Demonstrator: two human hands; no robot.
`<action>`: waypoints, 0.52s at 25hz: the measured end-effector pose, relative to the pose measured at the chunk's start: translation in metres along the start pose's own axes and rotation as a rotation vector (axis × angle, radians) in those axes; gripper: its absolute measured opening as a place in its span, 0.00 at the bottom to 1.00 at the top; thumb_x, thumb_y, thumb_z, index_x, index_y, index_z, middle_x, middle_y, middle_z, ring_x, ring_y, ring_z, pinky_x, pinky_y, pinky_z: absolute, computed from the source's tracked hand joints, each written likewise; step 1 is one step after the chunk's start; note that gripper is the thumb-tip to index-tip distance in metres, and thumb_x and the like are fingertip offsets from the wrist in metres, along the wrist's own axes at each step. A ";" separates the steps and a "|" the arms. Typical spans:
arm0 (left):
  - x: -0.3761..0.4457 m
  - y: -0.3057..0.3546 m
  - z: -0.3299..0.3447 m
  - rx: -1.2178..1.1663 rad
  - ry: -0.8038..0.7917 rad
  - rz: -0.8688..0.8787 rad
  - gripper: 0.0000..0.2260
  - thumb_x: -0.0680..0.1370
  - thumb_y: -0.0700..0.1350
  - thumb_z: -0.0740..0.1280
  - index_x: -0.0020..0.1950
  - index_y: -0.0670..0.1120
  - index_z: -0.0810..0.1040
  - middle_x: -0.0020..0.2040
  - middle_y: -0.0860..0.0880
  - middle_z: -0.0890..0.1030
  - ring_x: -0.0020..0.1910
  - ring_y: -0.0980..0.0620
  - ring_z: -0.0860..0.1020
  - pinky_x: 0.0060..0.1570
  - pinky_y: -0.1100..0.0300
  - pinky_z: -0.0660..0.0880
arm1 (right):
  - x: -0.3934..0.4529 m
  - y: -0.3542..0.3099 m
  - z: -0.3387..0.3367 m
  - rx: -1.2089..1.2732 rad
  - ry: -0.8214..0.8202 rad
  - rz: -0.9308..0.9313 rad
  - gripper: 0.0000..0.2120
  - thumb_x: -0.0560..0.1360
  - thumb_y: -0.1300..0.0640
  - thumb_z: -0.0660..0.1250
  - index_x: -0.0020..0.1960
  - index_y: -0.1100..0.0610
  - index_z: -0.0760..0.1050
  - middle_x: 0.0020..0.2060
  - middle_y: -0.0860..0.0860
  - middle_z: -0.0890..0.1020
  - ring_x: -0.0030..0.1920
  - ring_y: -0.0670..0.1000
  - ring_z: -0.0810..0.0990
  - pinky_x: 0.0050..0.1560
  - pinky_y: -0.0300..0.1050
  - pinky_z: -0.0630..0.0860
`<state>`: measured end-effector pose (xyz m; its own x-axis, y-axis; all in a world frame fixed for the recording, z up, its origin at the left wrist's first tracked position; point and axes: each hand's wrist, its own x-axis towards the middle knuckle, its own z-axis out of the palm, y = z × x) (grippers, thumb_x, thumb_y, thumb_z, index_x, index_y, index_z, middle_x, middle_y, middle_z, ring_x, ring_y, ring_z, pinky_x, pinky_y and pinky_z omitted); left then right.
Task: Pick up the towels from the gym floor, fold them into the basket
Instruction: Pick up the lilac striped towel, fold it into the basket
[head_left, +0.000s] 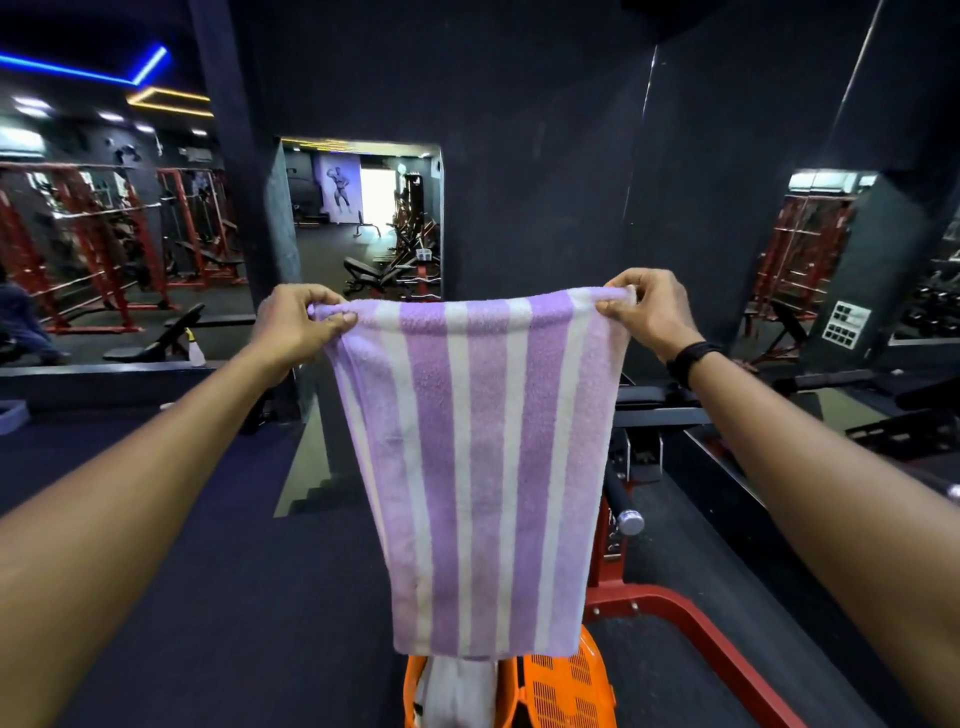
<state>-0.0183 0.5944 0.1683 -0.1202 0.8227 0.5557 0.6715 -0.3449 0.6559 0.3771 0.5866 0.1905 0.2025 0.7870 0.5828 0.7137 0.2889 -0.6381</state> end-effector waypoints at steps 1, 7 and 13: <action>0.000 0.001 0.001 0.046 0.019 0.032 0.05 0.72 0.44 0.74 0.46 0.44 0.83 0.40 0.47 0.79 0.39 0.54 0.72 0.42 0.61 0.66 | -0.001 0.001 0.000 -0.039 0.014 -0.018 0.03 0.70 0.58 0.74 0.43 0.56 0.81 0.43 0.53 0.79 0.42 0.48 0.74 0.44 0.40 0.68; -0.005 0.004 -0.006 0.122 -0.390 0.090 0.06 0.74 0.41 0.72 0.38 0.49 0.79 0.32 0.54 0.77 0.34 0.56 0.71 0.34 0.66 0.68 | -0.008 0.027 -0.006 -0.084 -0.216 -0.014 0.07 0.70 0.57 0.75 0.40 0.59 0.78 0.36 0.51 0.80 0.38 0.47 0.75 0.37 0.37 0.71; 0.014 0.044 -0.015 -0.332 -0.318 0.038 0.02 0.75 0.44 0.69 0.43 0.48 0.77 0.33 0.52 0.78 0.26 0.64 0.74 0.27 0.68 0.71 | 0.018 0.003 -0.039 0.219 -0.400 -0.049 0.07 0.71 0.58 0.73 0.44 0.60 0.76 0.33 0.50 0.78 0.30 0.39 0.73 0.32 0.38 0.70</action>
<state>-0.0014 0.5842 0.2130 0.1650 0.8867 0.4319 0.3944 -0.4607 0.7951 0.4089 0.5802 0.2188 -0.1334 0.9056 0.4027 0.5486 0.4058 -0.7310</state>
